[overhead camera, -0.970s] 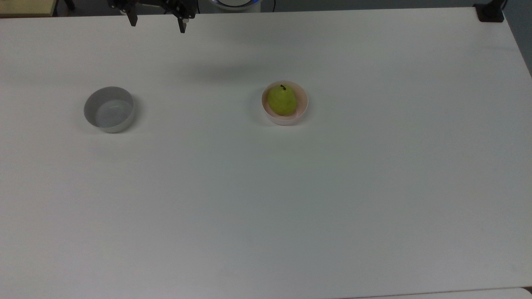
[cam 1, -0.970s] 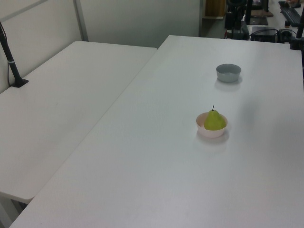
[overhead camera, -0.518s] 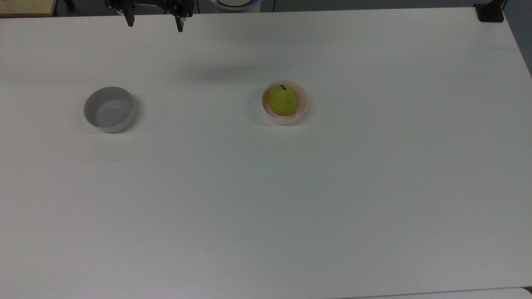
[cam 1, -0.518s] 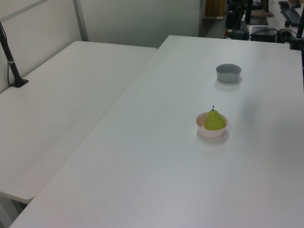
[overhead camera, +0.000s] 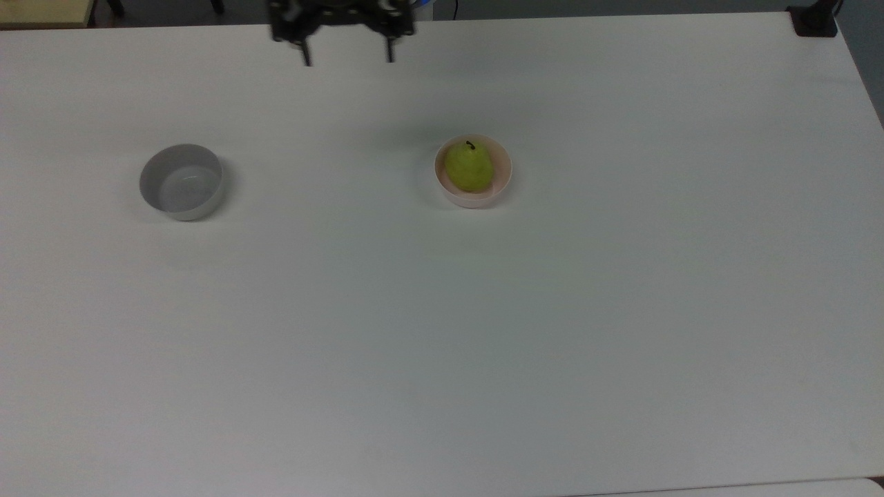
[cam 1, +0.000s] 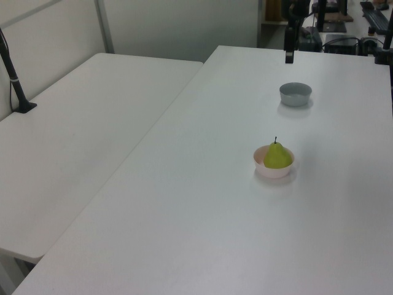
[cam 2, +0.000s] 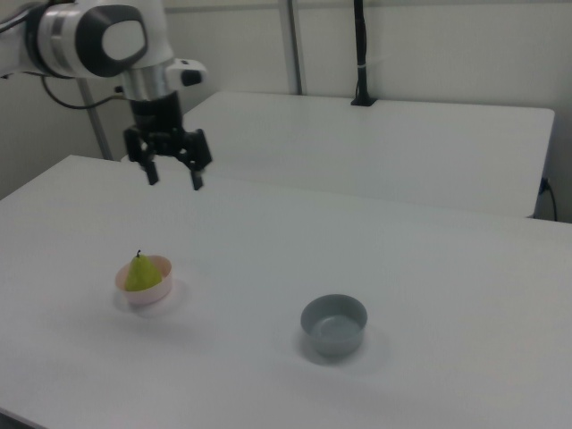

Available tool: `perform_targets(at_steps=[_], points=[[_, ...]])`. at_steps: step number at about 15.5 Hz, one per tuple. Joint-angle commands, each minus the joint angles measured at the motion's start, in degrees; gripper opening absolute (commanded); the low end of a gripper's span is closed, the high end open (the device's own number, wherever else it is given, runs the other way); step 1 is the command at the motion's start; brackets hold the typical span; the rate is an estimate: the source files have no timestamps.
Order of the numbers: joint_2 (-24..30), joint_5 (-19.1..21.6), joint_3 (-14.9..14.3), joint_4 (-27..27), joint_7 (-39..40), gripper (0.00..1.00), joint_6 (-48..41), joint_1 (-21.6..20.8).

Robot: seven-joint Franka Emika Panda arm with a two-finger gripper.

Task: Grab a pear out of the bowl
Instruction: 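Move the open gripper over the green pear in the pink bowl, then lower the gripper around the pear and close on it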

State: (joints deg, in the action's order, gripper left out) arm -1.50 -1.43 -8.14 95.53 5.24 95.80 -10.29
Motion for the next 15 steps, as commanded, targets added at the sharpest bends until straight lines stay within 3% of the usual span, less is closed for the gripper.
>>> perform_targets(at_steps=[1,3,8,12,15], points=[[-0.6,1.8,-8.3,-0.6,0.6,1.00,1.1,-14.7],[-1.3,2.3,-11.2,-0.5,0.1,1.00,3.5,-20.5],[-6.4,2.2,-10.4,0.3,0.8,1.00,7.5,-21.1],[-10.8,2.0,-10.3,3.7,3.8,1.00,13.3,-21.3],[-12.7,1.6,-10.3,7.0,4.5,1.00,14.3,-23.7]])
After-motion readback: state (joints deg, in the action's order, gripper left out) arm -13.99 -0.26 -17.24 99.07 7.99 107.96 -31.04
